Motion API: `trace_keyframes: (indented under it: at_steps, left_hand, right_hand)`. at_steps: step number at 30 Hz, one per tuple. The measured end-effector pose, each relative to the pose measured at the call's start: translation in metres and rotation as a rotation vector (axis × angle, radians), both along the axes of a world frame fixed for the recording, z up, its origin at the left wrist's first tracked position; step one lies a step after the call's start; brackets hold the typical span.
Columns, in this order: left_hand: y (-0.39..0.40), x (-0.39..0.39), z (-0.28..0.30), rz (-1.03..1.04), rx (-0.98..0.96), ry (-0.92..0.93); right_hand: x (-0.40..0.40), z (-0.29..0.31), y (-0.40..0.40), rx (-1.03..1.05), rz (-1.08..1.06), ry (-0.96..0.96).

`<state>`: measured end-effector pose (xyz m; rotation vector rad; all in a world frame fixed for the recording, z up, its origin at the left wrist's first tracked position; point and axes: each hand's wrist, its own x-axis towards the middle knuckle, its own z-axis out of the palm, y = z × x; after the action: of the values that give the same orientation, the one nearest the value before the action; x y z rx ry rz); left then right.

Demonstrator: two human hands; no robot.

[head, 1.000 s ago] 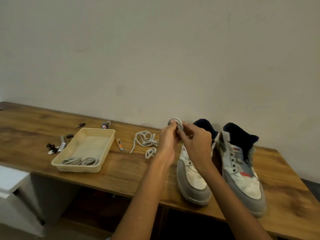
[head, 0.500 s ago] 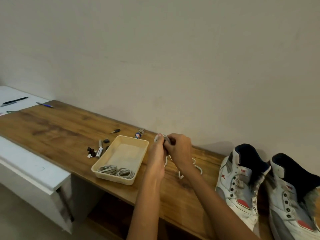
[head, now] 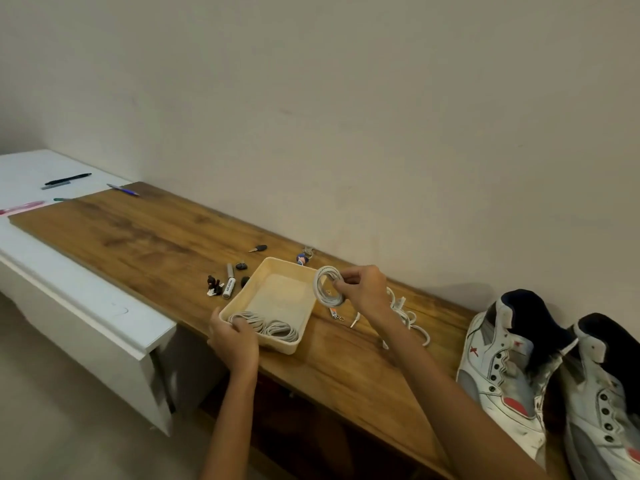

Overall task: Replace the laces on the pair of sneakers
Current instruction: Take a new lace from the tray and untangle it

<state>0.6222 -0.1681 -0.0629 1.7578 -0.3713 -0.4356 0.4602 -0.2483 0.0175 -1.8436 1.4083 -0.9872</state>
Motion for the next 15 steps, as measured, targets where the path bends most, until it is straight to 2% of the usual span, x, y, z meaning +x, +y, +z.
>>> trace_keyframes:
  at_steps: [5, 15]
  left_hand:
    - [-0.004, -0.007, -0.003, 0.016, -0.036, -0.003]
    - [-0.007, -0.015, -0.017, 0.052, -0.121, 0.014]
  right_hand:
    - [0.020, -0.011, -0.010, -0.016, 0.047, 0.113]
    - [0.069, -0.033, -0.062, 0.014, 0.181, 0.565]
